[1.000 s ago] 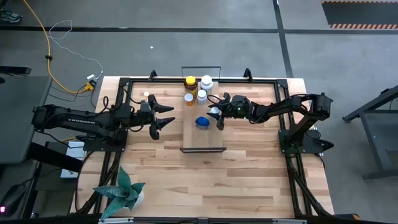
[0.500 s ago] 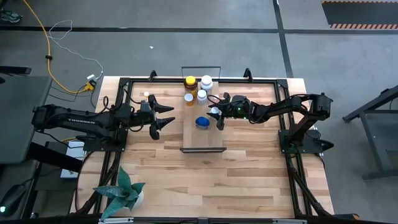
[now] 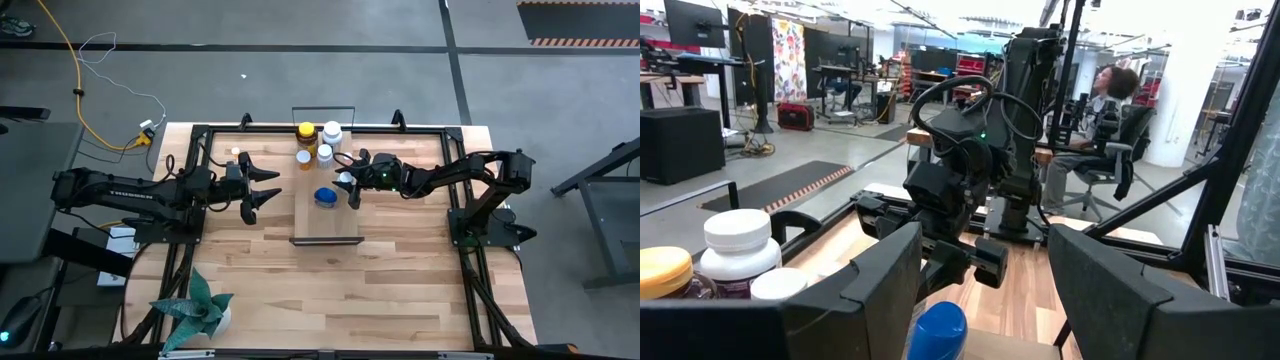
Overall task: Pick and place medicine bottles onto shelf by color
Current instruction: Adjust the white and blue medicine bottle on the shelf, then put the small yellow medicine bottle on the shelf
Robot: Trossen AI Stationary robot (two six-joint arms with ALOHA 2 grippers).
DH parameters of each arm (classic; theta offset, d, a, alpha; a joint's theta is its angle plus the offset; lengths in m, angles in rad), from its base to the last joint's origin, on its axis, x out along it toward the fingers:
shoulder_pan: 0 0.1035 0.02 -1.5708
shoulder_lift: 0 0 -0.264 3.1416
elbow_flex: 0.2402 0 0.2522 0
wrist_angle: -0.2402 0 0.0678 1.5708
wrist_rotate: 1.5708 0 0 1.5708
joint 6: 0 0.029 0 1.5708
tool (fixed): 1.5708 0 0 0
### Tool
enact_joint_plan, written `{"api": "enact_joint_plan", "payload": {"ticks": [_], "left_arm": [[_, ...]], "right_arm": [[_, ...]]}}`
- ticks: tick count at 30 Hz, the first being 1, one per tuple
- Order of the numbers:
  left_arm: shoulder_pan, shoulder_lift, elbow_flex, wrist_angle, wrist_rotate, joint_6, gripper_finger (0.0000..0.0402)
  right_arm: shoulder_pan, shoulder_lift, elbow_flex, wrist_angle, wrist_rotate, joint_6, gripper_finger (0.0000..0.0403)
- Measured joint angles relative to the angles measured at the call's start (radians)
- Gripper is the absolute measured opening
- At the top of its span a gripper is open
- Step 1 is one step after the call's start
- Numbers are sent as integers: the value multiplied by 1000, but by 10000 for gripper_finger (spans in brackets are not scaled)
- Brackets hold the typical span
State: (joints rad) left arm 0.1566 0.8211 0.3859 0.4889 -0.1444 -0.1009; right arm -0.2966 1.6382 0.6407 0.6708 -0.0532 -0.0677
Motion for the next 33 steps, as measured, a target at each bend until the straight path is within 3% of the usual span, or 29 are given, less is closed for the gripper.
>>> {"api": "enact_joint_plan", "payload": {"ticks": [16,27,33], "left_arm": [[0,0,0,0,0,0,209],[0,0,0,0,1,0,209],[0,0,0,-5,0,0,209]], "right_arm": [[0,0,0,0,-8,2,172],[0,0,0,0,-7,-10,284],[0,-11,0,39,-8,-26,297]]}}
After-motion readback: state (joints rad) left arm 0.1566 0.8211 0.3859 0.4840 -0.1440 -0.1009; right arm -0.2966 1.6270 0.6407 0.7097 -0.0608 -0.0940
